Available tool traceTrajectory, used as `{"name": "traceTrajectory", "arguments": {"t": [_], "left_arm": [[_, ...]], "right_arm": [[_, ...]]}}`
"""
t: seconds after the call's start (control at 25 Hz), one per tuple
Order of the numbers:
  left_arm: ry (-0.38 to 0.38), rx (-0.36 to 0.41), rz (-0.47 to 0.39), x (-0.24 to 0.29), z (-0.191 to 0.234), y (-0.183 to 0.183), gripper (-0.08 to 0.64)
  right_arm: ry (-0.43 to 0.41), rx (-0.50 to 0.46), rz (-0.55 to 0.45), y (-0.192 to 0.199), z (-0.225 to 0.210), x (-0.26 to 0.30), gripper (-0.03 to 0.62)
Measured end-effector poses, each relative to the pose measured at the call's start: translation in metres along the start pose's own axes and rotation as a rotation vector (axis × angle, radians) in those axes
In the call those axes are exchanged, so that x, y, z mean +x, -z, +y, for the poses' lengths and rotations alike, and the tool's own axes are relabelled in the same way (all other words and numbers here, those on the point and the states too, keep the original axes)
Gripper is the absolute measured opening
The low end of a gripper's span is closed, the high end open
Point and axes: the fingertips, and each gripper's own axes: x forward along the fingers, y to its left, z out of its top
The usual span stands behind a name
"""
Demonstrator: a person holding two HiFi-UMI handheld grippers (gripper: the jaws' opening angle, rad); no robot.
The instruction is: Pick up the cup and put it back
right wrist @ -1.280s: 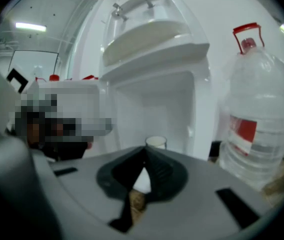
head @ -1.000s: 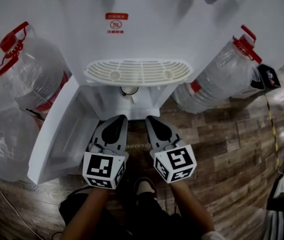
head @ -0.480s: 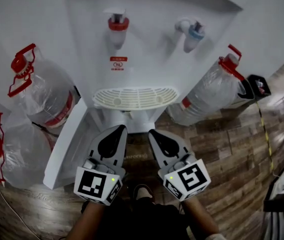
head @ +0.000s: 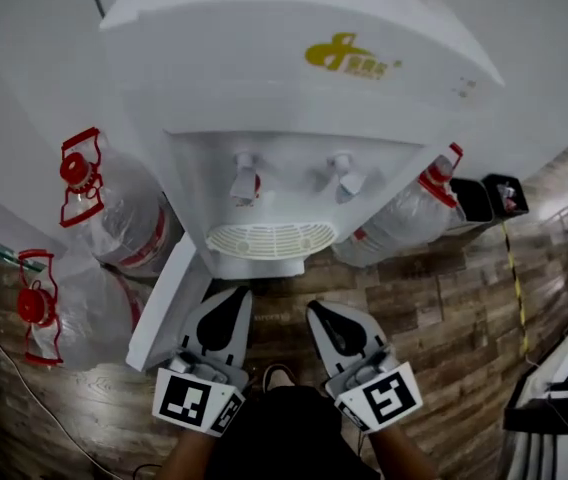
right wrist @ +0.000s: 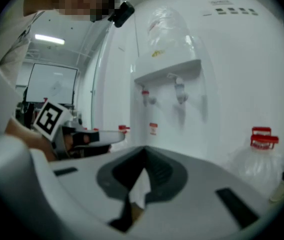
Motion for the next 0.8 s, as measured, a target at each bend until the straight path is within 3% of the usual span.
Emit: {"name": "traceTrajectory", "arguments": {"t": [0.4, 0.8], "left_arm": [[-0.091, -0.12, 0.05, -0.031, -0.058, -0.172, 0.008], [-0.049, -0.129, 0.04, -0.078, -0.143, -0.344, 0.008]], "right_arm": [[-0.013, 0.05, 0.067, -0.18, 0.027, -0.051, 0.023], [-0.014, 0.097, 0.079, -0.341, 0.082, -0.123, 0.023]]}}
